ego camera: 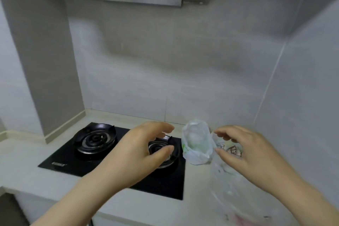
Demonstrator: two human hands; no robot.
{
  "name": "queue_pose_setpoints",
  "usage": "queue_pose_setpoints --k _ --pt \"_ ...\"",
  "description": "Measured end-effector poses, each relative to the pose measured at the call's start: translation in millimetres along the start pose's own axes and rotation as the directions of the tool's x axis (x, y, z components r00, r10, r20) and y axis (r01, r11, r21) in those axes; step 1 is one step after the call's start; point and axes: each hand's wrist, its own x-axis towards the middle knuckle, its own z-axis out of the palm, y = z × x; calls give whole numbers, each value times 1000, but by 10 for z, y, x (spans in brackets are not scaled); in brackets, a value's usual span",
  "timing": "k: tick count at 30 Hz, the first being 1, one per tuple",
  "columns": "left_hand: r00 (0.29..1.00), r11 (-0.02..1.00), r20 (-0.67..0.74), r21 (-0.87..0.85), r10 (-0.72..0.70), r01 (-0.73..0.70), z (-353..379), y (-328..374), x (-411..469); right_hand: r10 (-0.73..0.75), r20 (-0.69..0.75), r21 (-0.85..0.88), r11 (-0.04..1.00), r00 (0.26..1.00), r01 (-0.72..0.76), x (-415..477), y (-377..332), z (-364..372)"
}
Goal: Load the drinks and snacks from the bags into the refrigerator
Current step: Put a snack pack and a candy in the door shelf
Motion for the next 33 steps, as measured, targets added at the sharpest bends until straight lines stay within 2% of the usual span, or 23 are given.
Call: queue_pose_setpoints --k 8,16,26,33 --pt "997 998 71 -67 3 1 803 86 866 174 -29 94 981 984 -171 255 972 50" --pt "982 993 184 -108 -32 53 1470 -207 1404 314 33 133 940 949 -315 405 1701 401" --pt "957 973 289 -223 13 54 2014 -732 2151 516 99 91 847 851 -524 663 2231 749" --pt "918 968 396 -238 28 74 2428 -1042 2516 609 74 67 787 790 -613 775 2504 995"
